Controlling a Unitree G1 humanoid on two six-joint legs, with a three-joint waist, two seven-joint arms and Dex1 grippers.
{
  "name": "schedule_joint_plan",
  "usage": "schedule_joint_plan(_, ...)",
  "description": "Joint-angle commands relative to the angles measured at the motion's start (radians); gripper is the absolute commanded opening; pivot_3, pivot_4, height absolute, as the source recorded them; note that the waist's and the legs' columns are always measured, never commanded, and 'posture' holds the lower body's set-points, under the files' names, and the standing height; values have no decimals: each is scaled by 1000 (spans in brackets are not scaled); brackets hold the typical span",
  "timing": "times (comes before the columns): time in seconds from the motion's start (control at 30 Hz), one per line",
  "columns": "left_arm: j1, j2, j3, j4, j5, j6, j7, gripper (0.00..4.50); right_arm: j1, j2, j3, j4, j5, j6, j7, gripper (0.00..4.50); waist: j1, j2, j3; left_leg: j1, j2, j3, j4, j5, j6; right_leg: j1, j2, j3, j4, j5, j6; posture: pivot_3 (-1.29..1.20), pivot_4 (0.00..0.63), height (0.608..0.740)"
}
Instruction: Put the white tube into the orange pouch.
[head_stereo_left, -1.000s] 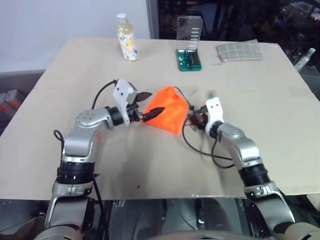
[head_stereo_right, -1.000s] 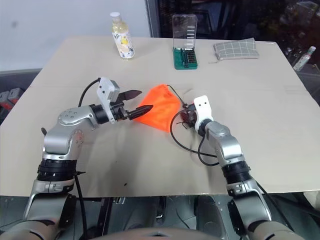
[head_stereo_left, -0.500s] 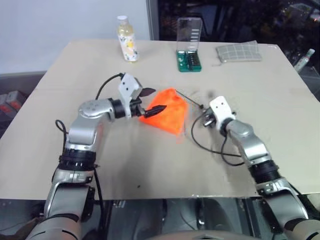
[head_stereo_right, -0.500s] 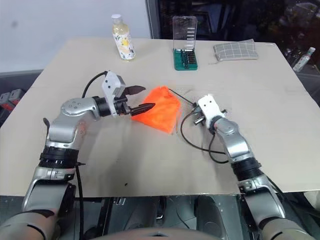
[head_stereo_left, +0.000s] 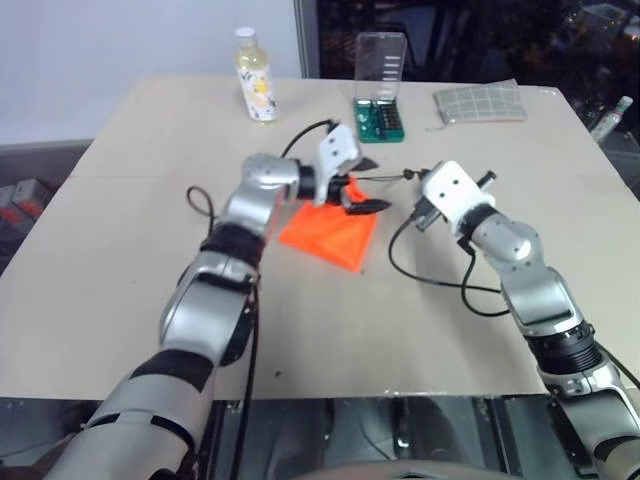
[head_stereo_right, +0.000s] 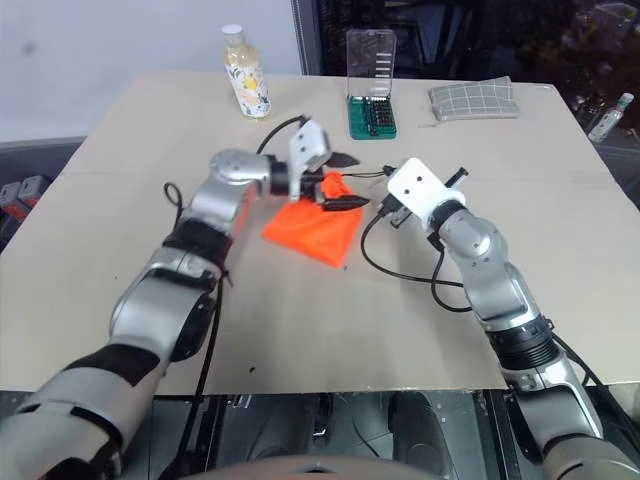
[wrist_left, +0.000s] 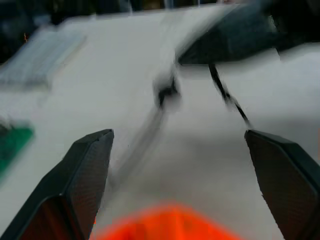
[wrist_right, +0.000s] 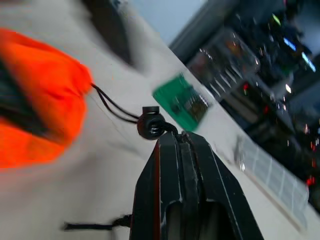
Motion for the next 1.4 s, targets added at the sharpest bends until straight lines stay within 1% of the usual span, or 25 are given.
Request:
schedule_joint_plan(0.03,-82,-33,3,107,40,-74,16,4333,-21,6,-2,-58,-25,7,10,4,-2,0,0,0,0,0,0,0,0,0,0,0,0,0,0,0,150,740)
schedule_joint_plan(0.13,-121,-53,4,169,66,-112,2,4333,-22,16,2,-64,-34,12,13,4,-6,0,0,-1,1,0,0,0,0,-2,1,0,1,0,0,0,150,740)
schedule_joint_plan(0.37,-151,-59,11,235,118,-157,9,4333,-22,30,-8,-71,-53,21,15,4,-5,0,0,-6,2,-2,1,0,0,-6,3,-1,1,0,0,0,150,740)
schedule_joint_plan(0.4,-153,-61,13,241,122,-160,12,4106,-23,32,-8,-71,-55,22,16,0,-4,0,0,-6,2,-2,1,0,0,-6,2,-1,1,0,0,0,150,740)
schedule_joint_plan(0.47,-158,-68,19,249,127,-162,21,3515,-24,35,-11,-73,-59,23,19,0,-1,0,0,-7,1,-3,1,0,0,-6,2,-1,1,0,0,0,150,740)
schedule_joint_plan(0.5,-159,-70,21,251,129,-163,23,2919,-24,36,-11,-74,-60,24,21,0,-1,0,0,-7,1,-3,1,0,0,-6,2,-2,1,0,0,0,150,740)
schedule_joint_plan(0.57,-162,-73,22,255,130,-166,30,2461,-25,35,-13,-75,-62,24,24,0,0,0,0,-7,1,-3,2,0,0,-6,2,-2,1,0,0,0,150,740)
schedule_joint_plan(0.67,-162,-79,26,258,132,-167,35,1125,-27,32,-14,-77,-64,26,30,0,-2,0,0,-7,1,-3,2,0,0,-6,2,-2,1,0,0,0,150,740)
schedule_joint_plan(0.7,-162,-81,28,258,132,-167,40,497,-26,32,-14,-78,-64,26,31,0,-3,0,0,-7,1,-3,2,0,0,-6,2,-2,1,0,0,0,150,740)
schedule_joint_plan(0.73,-162,-83,31,258,132,-166,41,265,-27,32,-14,-78,-65,27,32,0,-3,0,0,-7,1,-4,2,0,0,-6,2,-2,1,0,0,0,150,740)
schedule_joint_plan(0.9,-143,-71,31,268,146,-138,49,232,-28,36,-24,-77,-70,32,18,0,-3,0,0,-7,1,-4,2,0,0,-6,2,-3,1,0,0,0,150,740)
schedule_joint_plan(1.03,-97,-32,41,307,159,-57,130,232,-36,25,-75,-52,-90,48,-33,0,-4,0,0,-7,1,-4,2,0,0,-6,2,-3,2,0,0,0,150,740)
schedule_joint_plan(1.13,-73,-15,55,316,156,-7,161,232,-36,17,-104,-36,-103,64,-56,0,-5,0,0,-7,1,-4,2,0,0,-6,2,-3,2,0,0,0,150,740)
schedule_joint_plan(1.27,-48,2,81,305,144,75,168,232,-27,2,-143,-9,-110,85,-84,0,-1,0,0,-8,1,-5,2,0,0,-6,2,-4,2,0,0,0,150,740)
schedule_joint_plan(1.4,-31,2,88,288,143,107,165,232,-17,-2,-150,9,-102,80,-93,0,-2,0,0,-8,0,-5,2,0,0,-6,1,-4,2,0,0,0,150,740)
